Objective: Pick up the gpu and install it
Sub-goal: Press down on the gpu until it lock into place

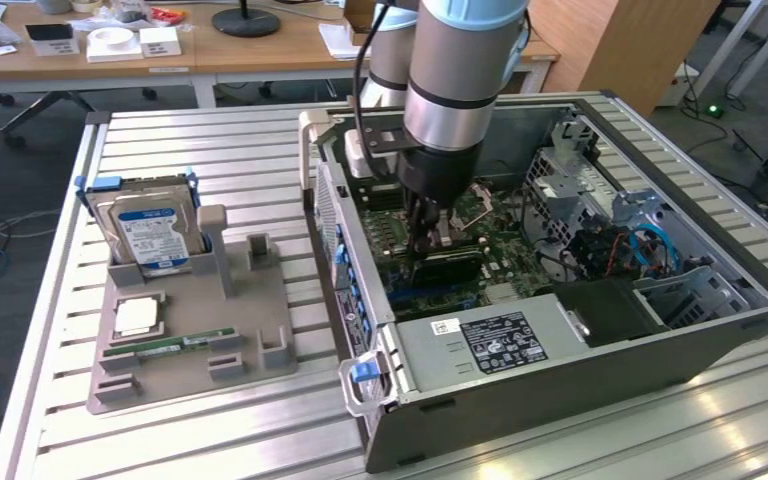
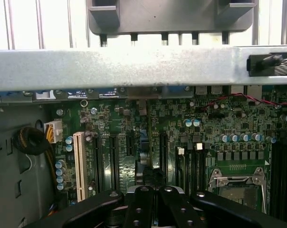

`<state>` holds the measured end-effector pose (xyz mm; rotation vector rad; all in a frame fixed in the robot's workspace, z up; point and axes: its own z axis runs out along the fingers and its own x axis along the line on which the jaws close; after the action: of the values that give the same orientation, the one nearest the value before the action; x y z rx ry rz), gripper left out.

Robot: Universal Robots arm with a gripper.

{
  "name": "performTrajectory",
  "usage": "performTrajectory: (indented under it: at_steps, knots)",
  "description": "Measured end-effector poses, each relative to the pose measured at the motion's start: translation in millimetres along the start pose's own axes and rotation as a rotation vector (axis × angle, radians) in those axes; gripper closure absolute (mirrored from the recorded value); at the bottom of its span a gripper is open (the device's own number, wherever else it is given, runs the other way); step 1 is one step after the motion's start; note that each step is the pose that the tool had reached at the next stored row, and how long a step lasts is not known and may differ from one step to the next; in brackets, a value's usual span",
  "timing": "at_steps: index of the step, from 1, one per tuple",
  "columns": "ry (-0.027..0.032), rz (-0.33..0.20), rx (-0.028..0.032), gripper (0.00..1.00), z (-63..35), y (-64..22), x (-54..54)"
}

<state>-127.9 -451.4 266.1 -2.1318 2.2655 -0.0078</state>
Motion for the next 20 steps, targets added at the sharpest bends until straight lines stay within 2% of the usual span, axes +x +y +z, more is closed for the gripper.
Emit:
performTrajectory:
  at_steps: [6,10,12,15,20]
  knots:
    - [-0.0001,0.0,0.0,0.89,-0.1,0.5,0.1]
    - [-0.0002,0.0,0.0001,0.89,-3.6,0.4,-0.1]
    - [-0.0024,0.0,0.0001,0.89,-3.6,0.4,-0.1]
    - [-0.0098,0.0,0.0011,0.89,-2.1,0.5,-0.1]
    - [-0.0099,0.0,0.0009,0.89,-0.3,0.6,0.0]
